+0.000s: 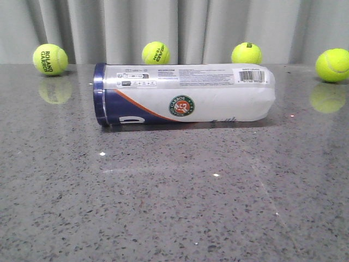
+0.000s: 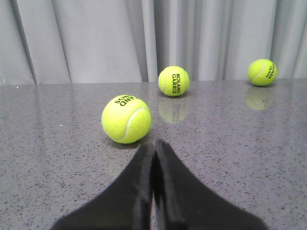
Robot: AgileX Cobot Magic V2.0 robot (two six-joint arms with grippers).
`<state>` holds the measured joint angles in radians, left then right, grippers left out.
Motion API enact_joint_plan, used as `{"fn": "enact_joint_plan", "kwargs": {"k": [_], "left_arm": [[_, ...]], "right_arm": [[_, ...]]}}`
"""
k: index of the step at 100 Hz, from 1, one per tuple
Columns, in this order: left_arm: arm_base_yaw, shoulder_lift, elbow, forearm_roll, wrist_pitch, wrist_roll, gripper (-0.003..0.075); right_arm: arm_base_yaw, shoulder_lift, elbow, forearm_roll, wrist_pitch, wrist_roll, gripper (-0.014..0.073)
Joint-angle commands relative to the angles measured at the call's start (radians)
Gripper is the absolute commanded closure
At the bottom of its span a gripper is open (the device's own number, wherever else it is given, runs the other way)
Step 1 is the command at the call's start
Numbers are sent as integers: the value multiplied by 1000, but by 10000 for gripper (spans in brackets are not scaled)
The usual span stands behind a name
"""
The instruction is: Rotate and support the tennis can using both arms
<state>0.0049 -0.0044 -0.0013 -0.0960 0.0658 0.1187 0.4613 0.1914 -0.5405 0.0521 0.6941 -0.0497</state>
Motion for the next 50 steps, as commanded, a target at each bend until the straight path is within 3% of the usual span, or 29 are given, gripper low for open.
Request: {"fn": "enact_joint_plan", "kwargs": {"k": [1, 27, 50], "left_arm": [[3, -35, 46, -1, -77, -10, 740], [3, -26, -38, -1, -66, -10, 740], [3, 111, -265, -14, 153, -10, 740]], "right_arm": [[-5, -48, 12, 1, -116, -1, 652], [-5, -75, 33, 1, -135, -1, 652], [-5, -75, 33, 1, -135, -1, 652]]}}
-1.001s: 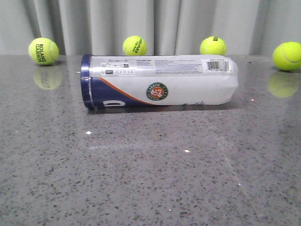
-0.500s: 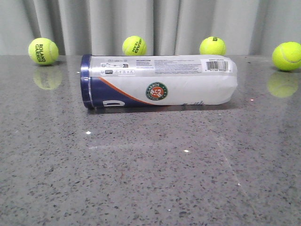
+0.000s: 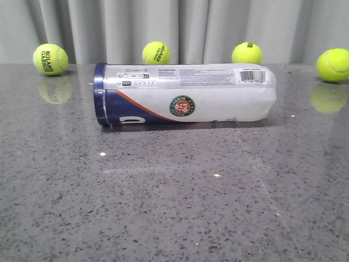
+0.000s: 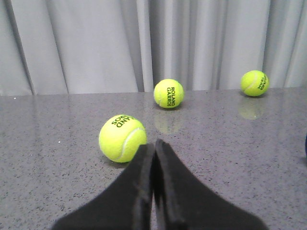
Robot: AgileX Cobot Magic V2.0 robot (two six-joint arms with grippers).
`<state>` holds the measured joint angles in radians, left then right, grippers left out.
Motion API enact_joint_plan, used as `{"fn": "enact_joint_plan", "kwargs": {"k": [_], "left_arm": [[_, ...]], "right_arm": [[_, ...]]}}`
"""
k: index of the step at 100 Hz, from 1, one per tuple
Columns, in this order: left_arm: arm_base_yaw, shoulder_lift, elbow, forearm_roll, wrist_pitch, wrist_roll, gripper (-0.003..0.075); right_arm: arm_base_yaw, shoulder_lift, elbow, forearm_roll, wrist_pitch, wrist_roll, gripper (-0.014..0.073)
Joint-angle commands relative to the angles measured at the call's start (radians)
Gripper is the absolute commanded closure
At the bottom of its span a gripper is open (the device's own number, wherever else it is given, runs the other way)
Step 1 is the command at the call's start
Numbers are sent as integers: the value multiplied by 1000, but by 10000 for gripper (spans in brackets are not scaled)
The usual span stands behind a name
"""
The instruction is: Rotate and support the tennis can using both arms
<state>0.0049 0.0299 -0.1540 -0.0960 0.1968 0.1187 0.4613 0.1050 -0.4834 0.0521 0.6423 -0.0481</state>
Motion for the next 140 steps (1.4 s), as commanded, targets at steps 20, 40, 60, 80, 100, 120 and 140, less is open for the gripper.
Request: {"fn": "enact_joint_plan", "kwargs": {"k": [20, 40, 60, 80, 100, 120, 140], "left_arm": [[3, 312, -308, -27, 203, -10, 740], [3, 530, -444, -74, 269, -8, 606], [3, 688, -522, -214, 275, 3, 157], [3, 841, -613, -477, 420, 146, 144], [3, 992, -669, -835, 557, 414, 166], [3, 1155, -690, -1105, 713, 612, 166], [1, 1295, -691, -1266, 798, 726, 166]], "right_arm": [[-5, 11, -24, 1, -83, -3, 652], [-5, 11, -24, 1, -83, -3, 652], [-5, 11, -24, 1, -83, -3, 652], [-5, 11, -24, 1, -83, -3, 652], [-5, 11, -24, 1, -83, -3, 652], [-5, 11, -24, 1, -83, -3, 652], [-5, 11, -24, 1, -83, -3, 652]]}}
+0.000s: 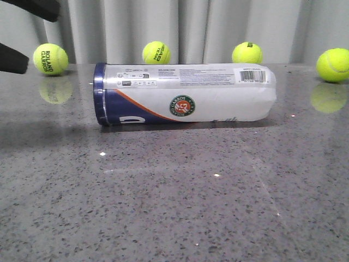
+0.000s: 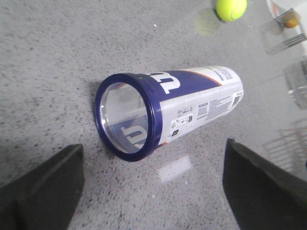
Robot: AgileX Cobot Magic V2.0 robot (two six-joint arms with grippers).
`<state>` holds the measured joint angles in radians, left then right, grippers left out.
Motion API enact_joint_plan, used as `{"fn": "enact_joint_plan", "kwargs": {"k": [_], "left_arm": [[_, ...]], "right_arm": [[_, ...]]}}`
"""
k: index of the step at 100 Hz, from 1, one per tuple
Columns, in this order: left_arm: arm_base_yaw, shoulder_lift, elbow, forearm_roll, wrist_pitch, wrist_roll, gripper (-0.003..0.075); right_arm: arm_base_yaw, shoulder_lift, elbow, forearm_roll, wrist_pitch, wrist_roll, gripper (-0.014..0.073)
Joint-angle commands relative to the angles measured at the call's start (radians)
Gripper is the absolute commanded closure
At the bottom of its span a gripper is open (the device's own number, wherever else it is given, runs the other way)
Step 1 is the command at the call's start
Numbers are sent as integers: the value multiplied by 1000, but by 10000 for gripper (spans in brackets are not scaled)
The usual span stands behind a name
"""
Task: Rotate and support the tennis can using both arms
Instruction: 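Reach the left gripper to the can's navy end and grasp it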
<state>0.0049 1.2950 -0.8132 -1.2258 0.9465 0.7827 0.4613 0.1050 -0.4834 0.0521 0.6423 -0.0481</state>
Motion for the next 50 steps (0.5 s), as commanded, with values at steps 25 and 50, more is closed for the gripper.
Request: {"fn": "enact_joint_plan", "kwargs": {"k": [25, 50], "left_arm": [[-50, 149, -46, -257, 74, 152, 166], [-138, 237, -138, -259, 49, 159, 166]], "right_arm": [[-5, 11, -24, 1, -83, -3, 652], [-5, 11, -24, 1, -83, -3, 652]]}}
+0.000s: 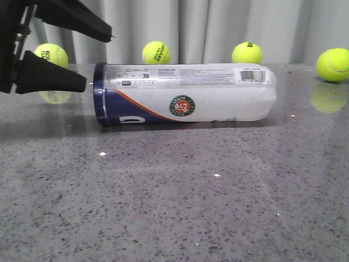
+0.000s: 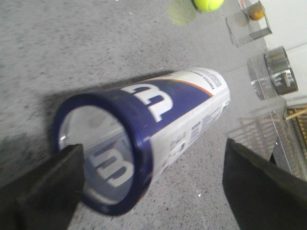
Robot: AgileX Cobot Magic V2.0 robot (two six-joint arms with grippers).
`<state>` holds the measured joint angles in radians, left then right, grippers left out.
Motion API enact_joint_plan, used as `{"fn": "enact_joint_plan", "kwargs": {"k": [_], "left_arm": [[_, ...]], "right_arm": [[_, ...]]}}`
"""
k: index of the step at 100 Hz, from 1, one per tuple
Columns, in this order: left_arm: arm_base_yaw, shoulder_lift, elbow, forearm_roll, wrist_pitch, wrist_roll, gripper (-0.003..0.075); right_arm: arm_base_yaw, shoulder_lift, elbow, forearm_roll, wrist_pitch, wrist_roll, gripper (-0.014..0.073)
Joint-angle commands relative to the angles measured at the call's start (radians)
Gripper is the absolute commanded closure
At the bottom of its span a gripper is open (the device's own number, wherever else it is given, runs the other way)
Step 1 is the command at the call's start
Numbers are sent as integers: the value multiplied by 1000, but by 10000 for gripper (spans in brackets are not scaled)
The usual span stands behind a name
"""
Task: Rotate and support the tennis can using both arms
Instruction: 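Reach the left gripper to the can's navy end and grasp it, then lift the navy end with the left gripper, tilting the can upward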
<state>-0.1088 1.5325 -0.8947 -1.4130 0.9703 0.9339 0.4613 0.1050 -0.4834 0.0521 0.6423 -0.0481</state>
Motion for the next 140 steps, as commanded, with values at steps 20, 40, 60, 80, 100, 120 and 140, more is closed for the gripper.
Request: {"fn": "enact_joint_plan", "kwargs": {"k": [20, 40, 60, 80, 100, 120, 140], "left_arm": [[-84, 75, -104, -120, 54, 8, 166], [-114, 131, -122, -154, 101, 8, 176], [-114, 143, -122, -159, 148, 24, 361], [-114, 143, -122, -161, 171, 23, 601], [-114, 143, -122, -168, 172, 27, 740], [-114, 131, -122, -193, 231, 51, 740], [-114, 33, -171, -193, 220, 48, 740]], "right_arm": [[-5, 11, -24, 1, -83, -3, 652], [-5, 11, -24, 1, -83, -3, 652], [-5, 11, -24, 1, -83, -3, 652], [-5, 11, -24, 1, -83, -3, 652], [-5, 11, -24, 1, -83, -3, 652], [-5, 11, -24, 1, -83, -3, 652], [-5, 11, -24, 1, -83, -3, 652]]}}
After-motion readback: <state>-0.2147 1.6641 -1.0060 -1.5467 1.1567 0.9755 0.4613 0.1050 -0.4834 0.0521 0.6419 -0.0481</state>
